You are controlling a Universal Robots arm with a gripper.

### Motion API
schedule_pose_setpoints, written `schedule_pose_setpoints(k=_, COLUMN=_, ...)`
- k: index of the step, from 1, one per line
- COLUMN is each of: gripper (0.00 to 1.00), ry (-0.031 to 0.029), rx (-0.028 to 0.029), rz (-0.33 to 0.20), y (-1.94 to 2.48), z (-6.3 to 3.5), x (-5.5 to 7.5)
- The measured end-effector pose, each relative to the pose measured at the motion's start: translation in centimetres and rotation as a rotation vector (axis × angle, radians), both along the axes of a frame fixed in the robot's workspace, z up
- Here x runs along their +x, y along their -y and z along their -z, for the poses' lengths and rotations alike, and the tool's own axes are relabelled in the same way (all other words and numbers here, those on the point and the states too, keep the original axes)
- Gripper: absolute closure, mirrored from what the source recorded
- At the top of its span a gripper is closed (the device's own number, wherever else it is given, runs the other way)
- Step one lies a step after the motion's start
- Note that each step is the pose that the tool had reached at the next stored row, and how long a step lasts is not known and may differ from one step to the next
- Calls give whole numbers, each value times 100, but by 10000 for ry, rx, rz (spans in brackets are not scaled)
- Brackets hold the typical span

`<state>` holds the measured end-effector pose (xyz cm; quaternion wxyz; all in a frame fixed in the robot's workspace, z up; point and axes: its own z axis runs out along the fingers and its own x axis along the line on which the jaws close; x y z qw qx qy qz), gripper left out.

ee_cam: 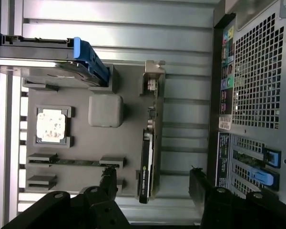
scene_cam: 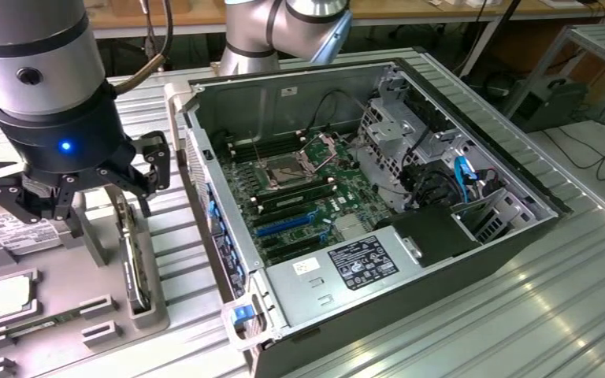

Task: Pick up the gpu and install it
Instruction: 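Pick up the gpu and move the gpu toward the slot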

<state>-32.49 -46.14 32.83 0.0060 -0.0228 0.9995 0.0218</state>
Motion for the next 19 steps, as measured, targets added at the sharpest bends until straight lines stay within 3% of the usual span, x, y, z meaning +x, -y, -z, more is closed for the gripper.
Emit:
schedule_pose_setpoints(k=2, gripper=28, ry=3, rx=3, rz=0, y=-14, z=39, x=0)
schedule_pose_setpoints(k=5, gripper=28, ry=0, rx=2, rz=-2, y=38, z=92, x=-1)
schedule_pose_setpoints(k=9, gripper=28, ry=2, rx=2, rz=-9, y=4, z=166, x=-1)
schedule_pose_setpoints(k=11, gripper=28, ry=0, rx=1, rz=-11, y=42, z=199, x=-1)
schedule_pose_setpoints(k=19, gripper=28, ry=2, rx=2, rz=-14, y=40, z=361, x=-2)
